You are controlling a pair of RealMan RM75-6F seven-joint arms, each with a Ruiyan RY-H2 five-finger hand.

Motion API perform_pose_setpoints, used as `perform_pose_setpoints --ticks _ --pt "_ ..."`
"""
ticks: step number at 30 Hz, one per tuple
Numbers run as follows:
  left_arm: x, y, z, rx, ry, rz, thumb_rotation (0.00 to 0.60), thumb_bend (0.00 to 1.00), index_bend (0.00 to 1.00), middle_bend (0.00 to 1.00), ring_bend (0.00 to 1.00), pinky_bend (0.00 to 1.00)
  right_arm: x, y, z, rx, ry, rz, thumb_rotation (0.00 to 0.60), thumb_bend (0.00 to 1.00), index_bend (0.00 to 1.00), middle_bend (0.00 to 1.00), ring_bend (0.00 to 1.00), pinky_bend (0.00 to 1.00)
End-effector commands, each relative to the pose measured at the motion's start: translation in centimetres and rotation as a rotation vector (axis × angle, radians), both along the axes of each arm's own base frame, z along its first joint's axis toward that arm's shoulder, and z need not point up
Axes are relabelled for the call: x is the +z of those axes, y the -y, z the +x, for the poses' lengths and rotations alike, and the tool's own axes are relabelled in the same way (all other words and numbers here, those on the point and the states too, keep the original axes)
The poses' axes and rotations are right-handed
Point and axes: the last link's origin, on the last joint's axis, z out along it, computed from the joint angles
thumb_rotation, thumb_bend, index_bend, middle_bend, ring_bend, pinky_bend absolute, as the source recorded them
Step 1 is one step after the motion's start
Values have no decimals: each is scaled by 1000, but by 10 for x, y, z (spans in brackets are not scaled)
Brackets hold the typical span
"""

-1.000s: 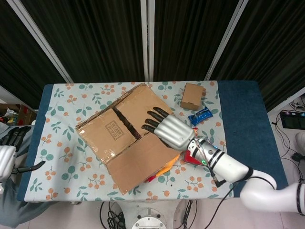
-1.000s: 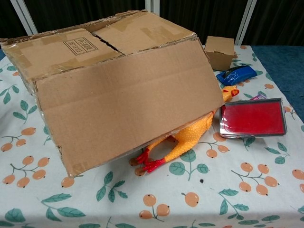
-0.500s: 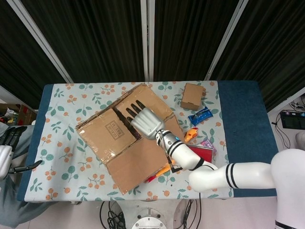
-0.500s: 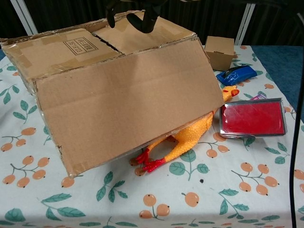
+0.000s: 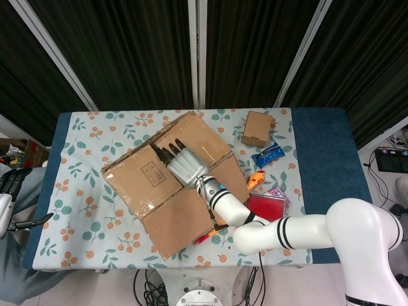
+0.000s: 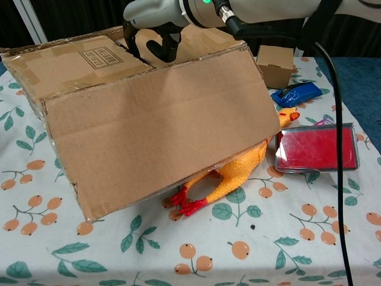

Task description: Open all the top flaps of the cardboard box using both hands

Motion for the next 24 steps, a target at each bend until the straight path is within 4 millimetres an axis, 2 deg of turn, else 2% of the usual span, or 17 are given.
perform_pose_setpoints --ticks 1,11,24 --pt "0 0 0 1 0 1 357 39 86 101 78 199 -4 0 0 -5 -7 2 600 727 301 0 0 0" --pt "4 3 -1 7 -2 8 358 38 86 101 78 199 -12 4 -5 -10 -44 -17 600 721 342 0 0 0" --pt "4 1 1 0 3 12 358 38 86 101 78 199 8 7 1 49 -74 -159 600 693 390 0 0 0"
